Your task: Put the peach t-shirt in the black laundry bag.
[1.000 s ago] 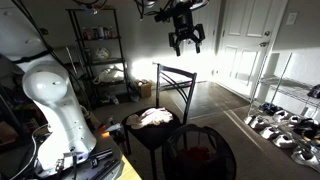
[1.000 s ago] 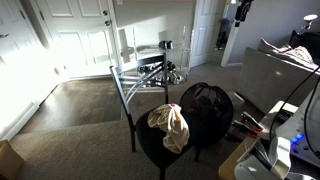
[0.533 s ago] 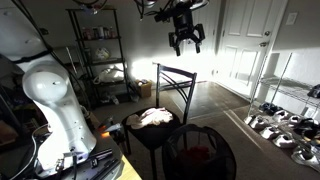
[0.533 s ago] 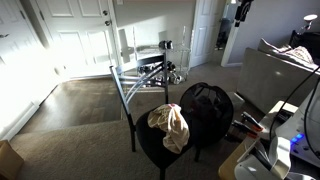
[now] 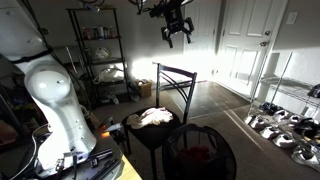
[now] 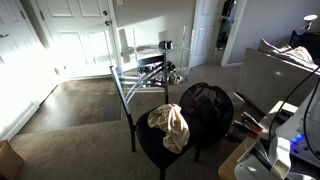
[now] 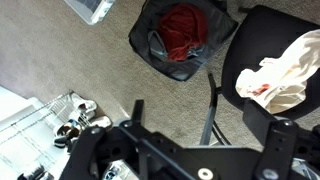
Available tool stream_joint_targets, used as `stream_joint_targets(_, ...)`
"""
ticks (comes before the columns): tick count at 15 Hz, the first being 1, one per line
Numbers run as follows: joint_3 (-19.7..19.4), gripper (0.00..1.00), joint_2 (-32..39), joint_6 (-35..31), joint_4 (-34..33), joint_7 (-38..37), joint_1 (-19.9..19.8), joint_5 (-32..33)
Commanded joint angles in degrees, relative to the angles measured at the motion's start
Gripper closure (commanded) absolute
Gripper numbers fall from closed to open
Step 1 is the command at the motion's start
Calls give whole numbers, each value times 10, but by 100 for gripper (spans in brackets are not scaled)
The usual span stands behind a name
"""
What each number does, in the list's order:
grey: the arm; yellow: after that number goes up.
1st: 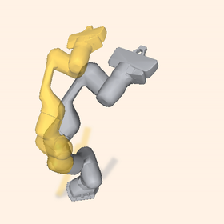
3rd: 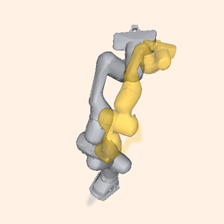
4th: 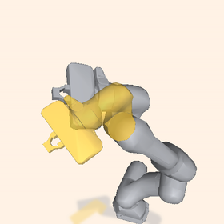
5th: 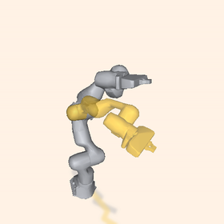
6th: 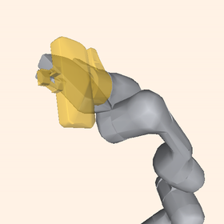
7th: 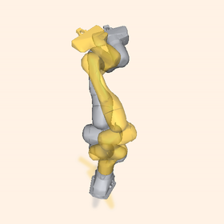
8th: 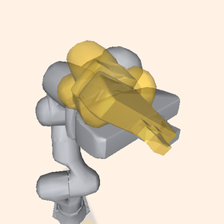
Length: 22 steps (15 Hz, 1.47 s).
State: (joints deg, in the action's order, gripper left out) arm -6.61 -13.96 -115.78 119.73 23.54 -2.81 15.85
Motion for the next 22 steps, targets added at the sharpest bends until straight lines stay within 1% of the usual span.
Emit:
stream_joint_targets(1,27,0,29,-29,-14,9,19,21)
stream_joint_targets(5,36,0,70,-50,-7,17,25,27)
stream_joint_targets(8,36,0,99,-52,-15,34,27,0)
stream_joint_targets(9,39,0,86,-44,-7,3,25,12)
stream_joint_targets(11,40,0,98,-45,-10,7,25,11)
stream_joint_targets(17,40,0,100,-45,-14,8,25,11)
stream_joint_targets(18,40,0,93,-32,-21,-15,23,10)
stream_joint_targets(22,51,0,98,-37,-25,-49,30,34)
